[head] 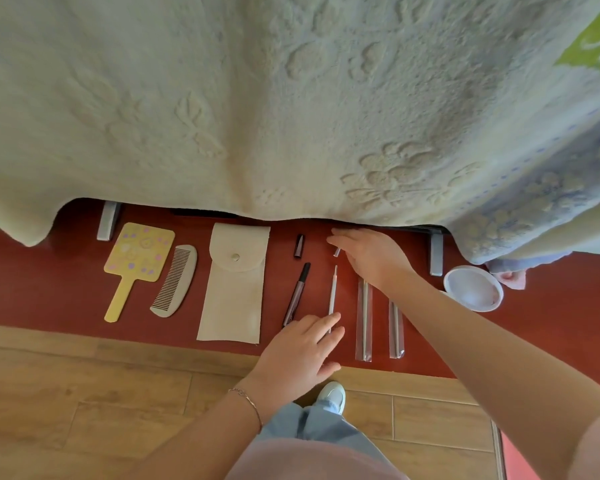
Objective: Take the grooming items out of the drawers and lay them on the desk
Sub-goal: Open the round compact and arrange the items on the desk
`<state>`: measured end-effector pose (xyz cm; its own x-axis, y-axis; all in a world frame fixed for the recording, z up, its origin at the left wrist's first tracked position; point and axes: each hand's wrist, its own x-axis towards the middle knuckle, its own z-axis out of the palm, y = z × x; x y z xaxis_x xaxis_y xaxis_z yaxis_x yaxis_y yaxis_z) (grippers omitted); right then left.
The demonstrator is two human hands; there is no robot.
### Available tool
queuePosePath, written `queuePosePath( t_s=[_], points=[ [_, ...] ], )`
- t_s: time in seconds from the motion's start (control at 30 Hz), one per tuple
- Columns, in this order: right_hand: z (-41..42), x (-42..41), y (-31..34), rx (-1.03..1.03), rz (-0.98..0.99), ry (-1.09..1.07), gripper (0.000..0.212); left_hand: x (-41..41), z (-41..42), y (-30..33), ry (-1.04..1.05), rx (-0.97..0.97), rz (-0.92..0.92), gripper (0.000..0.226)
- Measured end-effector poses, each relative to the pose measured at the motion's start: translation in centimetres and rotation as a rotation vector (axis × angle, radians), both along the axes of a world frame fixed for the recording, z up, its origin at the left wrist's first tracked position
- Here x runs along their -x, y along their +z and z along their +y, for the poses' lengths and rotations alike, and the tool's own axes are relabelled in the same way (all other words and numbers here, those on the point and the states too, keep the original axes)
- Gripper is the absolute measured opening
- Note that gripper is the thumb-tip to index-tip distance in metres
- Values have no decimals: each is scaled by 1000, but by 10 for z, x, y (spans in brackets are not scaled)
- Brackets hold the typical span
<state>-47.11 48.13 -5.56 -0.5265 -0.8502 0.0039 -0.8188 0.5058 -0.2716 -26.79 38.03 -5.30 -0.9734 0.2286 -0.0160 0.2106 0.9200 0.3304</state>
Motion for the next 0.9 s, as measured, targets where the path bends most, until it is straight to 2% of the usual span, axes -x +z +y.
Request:
queuePosePath(
  t_s=[0.1, 0.2, 0.3, 0.37, 0.43, 0.7, 0.9],
  points=[
    [-7, -9, 3, 122, -7, -1, 44, -1, -8, 5, 125, 45, 55, 34],
    [-29, -19, 13, 168, -2, 77, 36, 1, -19, 5, 255, 106, 51, 38],
    [-50, -19, 16, -21, -93, 93, 37, 2, -26, 1, 289, 123, -1, 44],
    [-60, -15, 14, -179, -81, 128, 38, 3, -28, -1, 303, 102, -30, 48],
    [-62, -11, 14, -249, -68, 152, 38, 4, -28, -2, 316, 71, -51, 50],
    [-44, -5, 16, -255, -102, 130, 39, -5, -17, -2, 305, -12, -93, 40],
    [-44, -9, 19, -276, -104, 144, 41, -4, -19, -1, 296, -31, -106, 42]
  ],
)
